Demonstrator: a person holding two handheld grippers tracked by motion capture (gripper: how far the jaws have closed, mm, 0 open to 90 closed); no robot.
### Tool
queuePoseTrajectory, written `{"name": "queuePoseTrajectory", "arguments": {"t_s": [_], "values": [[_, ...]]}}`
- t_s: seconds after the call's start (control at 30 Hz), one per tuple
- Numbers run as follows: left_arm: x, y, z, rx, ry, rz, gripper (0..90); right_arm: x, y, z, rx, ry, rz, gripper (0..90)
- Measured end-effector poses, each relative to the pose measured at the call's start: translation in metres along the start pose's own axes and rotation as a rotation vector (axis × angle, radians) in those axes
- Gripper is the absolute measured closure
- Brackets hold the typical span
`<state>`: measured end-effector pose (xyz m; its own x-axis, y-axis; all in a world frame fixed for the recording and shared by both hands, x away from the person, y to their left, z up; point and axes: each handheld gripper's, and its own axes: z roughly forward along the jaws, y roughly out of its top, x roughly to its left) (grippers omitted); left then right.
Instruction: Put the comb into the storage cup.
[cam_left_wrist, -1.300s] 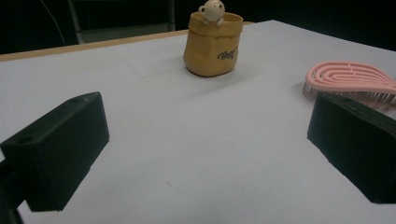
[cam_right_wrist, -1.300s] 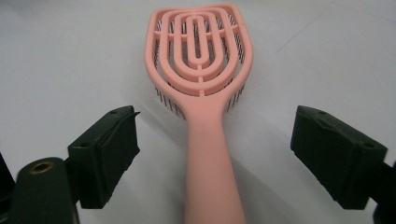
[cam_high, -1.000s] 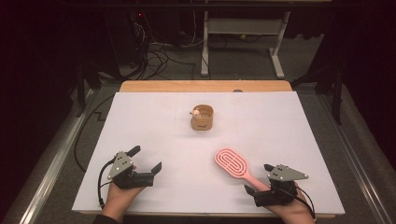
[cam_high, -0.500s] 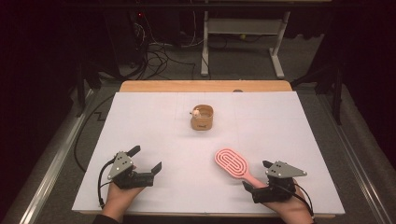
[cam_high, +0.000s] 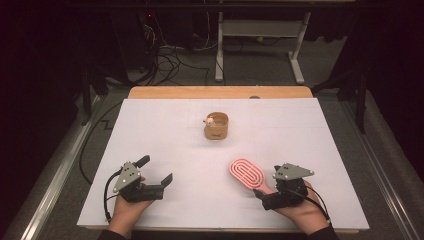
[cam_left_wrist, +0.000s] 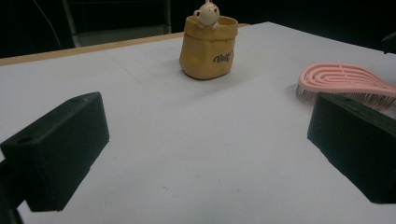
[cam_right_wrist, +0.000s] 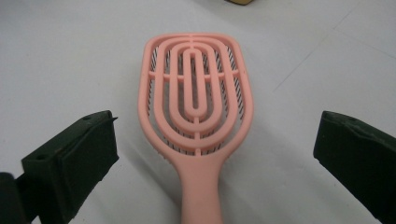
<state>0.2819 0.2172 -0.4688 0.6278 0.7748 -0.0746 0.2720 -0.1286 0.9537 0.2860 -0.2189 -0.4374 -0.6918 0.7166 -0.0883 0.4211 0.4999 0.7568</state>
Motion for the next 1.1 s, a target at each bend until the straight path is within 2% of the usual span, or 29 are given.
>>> {"name": "queuePoseTrajectory", "arguments": {"t_s": [0.2,0.37,0.57,0.73,1.1], "values": [[0.001,0.000,0.000,-0.004,0.001,-0.002,0.0,-0.004,0.012,-0.009,-0.018,-0.009,0.001,0.2],[0.001,0.001,0.000,-0.006,0.002,-0.002,0.0,-0.002,0.019,-0.012,-0.018,-0.005,-0.005,0.2],[0.001,0.001,0.000,-0.008,0.000,-0.006,0.0,-0.001,0.030,-0.007,-0.011,0.003,-0.015,0.2],[0.001,0.001,-0.001,-0.010,0.002,-0.005,0.0,0.002,0.040,0.001,0.017,0.011,-0.033,0.2],[0.002,0.001,-0.001,-0.015,0.002,-0.010,0.0,0.005,0.047,0.015,0.056,0.018,-0.054,0.2]]}}
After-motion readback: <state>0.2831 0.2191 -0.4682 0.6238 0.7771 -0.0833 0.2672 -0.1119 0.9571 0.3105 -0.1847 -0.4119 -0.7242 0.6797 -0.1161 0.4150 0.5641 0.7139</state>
